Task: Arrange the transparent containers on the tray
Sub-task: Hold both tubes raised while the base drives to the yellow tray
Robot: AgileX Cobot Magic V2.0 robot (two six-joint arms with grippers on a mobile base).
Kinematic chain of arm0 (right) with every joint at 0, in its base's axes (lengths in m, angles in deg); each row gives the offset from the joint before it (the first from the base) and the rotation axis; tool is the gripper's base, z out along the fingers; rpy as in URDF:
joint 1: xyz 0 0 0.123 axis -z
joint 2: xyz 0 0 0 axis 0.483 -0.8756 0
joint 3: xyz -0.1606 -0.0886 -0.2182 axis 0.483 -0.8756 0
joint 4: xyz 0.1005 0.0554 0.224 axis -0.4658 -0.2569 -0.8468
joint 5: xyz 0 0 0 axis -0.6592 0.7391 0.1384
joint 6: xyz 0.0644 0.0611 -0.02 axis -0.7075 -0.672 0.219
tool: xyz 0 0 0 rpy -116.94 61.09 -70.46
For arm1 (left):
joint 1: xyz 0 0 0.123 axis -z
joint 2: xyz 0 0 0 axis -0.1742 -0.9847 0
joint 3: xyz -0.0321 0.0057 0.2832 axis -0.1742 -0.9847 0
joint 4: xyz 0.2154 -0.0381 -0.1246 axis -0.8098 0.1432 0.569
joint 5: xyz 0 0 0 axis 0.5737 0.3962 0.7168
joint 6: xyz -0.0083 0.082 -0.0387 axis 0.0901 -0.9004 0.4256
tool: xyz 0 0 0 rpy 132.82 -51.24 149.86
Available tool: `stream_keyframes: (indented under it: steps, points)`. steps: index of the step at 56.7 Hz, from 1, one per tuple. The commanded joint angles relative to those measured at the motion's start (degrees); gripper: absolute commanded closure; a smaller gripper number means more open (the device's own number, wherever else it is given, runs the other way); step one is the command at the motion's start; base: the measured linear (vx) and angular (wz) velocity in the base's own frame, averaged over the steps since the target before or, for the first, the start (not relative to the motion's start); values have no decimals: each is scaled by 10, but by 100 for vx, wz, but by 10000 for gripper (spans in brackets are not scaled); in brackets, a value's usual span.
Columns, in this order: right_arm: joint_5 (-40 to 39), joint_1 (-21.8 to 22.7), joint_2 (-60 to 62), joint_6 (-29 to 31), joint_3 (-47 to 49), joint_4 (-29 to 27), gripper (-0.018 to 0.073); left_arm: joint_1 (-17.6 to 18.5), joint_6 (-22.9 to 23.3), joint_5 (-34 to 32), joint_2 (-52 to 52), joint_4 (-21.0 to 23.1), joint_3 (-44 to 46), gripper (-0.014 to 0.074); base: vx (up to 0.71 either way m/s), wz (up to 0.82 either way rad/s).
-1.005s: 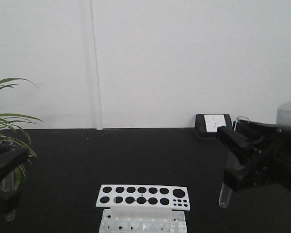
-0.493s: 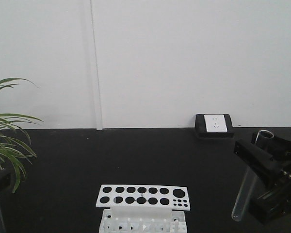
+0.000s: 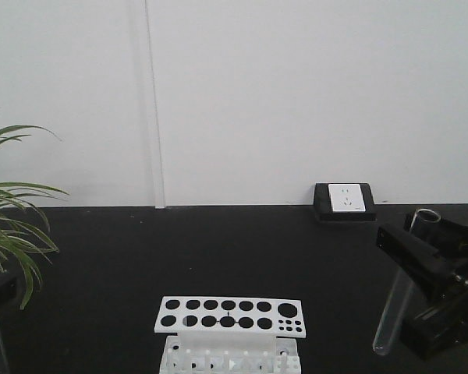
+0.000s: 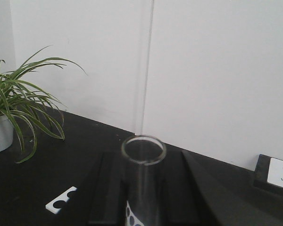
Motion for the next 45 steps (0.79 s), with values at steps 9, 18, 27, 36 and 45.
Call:
stream_keyframes:
  steps: [9,18,27,36,45]
  points:
    - [-26,1,4,1,18,-2,572,3,0,-48,4,4,16,597,0,0]
    - [-25,1,4,1,18,-2,572,3,0,-49,4,4,16,597,-5,1]
    - [-25,1,4,1,18,-2,572,3,0,-48,3,4,16,597,-13,1]
    - [-25,1,4,1,18,-2,572,3,0,-48,3,4,16,597,-21,2]
    - [-20,1,4,1,18,-2,572,3,0,-48,3,4,16,597,-25,1]
